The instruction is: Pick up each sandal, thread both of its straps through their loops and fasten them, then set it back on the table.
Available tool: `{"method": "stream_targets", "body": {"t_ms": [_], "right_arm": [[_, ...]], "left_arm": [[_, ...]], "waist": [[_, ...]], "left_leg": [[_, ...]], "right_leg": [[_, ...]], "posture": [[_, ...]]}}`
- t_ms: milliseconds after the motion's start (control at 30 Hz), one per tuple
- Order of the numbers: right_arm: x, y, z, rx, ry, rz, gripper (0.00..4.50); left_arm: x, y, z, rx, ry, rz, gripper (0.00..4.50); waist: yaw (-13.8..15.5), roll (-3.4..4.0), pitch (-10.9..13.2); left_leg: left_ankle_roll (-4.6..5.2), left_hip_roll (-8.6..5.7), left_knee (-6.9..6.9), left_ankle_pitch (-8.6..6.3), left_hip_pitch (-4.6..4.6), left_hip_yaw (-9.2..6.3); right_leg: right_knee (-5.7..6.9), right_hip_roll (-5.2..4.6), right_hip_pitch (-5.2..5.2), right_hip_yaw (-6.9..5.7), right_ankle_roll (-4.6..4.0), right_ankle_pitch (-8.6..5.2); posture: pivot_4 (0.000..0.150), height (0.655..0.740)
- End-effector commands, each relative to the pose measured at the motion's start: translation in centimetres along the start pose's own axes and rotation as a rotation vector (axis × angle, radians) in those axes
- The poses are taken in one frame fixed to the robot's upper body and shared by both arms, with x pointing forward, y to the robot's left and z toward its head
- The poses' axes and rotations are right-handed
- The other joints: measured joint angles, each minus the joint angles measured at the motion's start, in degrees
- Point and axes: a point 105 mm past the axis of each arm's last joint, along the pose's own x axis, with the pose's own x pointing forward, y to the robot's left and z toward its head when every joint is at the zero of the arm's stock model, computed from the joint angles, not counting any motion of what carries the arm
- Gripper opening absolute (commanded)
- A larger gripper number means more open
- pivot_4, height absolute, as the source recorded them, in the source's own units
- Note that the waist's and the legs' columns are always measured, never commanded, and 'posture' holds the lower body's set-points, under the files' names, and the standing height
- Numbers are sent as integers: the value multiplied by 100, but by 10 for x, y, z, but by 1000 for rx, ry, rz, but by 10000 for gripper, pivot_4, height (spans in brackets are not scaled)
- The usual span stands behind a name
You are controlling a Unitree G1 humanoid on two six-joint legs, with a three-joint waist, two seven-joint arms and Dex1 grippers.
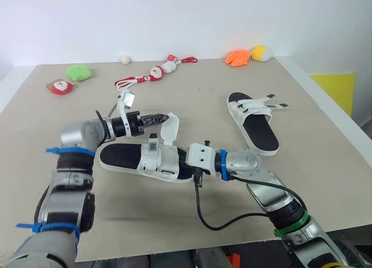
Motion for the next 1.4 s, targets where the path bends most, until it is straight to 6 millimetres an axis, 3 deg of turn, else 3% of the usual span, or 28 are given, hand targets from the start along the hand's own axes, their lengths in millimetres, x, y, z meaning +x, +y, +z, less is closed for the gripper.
{"method": "stream_targets", "body": {"t_ms": [33, 267, 400, 567, 900, 1033, 1167, 1400], "right_arm": [[4, 12, -15, 52, 50, 36, 0], [4, 13, -16, 53, 51, 38, 0], [5, 12, -15, 49, 48, 38, 0], [5, 11, -15, 47, 47, 35, 0], [3, 9, -15, 46, 51, 21, 0], [3, 9, -15, 49, 52, 16, 0], [2, 8, -16, 50, 55, 11, 0], [2, 7, -16, 48, 55, 5, 0]], "left_arm": [[-10, -6, 28, 205, -111, -16, 31270], [-23, 15, 36, 465, -133, 117, 31270], [-17, 29, 19, 651, 13, 161, 31270], [-3, 36, 1, 722, 116, 143, 31270], [19, 43, 11, 770, 140, 200, 31270], [24, 42, 8, 761, 144, 189, 20815], [24, 39, -1, 755, 168, 151, 991], [20, 39, -6, 760, 182, 130, 422]], "waist": [[13, -1, 1], [21, -1, 0], [23, -2, 1], [21, -2, 1], [16, -2, 1], [17, -2, 1], [17, -3, 1], [17, -2, 1]], "left_leg": [[0, 0, 0, 0, -1, 0], [0, 0, 4, 0, -1, 1], [1, -1, 4, 0, -2, 1], [1, -1, 4, 0, -3, 1], [1, -2, 4, 0, -8, 1], [1, -2, 3, 0, -8, 0], [1, -3, 4, 0, -9, 0], [1, -3, 3, 0, -8, -1]], "right_leg": [[0, 0, -1, 0, 0, 0], [-1, 0, 0, 0, 0, 0], [-2, 0, 0, 0, 1, 1], [-2, 1, -1, 0, 1, 1], [-2, 1, -3, 1, 3, 2], [-2, 2, -3, 0, 4, 1], [-2, 1, -3, 0, 5, 2], [-2, 1, -2, 0, 5, 1]], "posture": [[1500, 7400], [1500, 7400], [1500, 7400], [1500, 7400], [1500, 7400], [1500, 7400], [1500, 7400], [1500, 7400]]}}
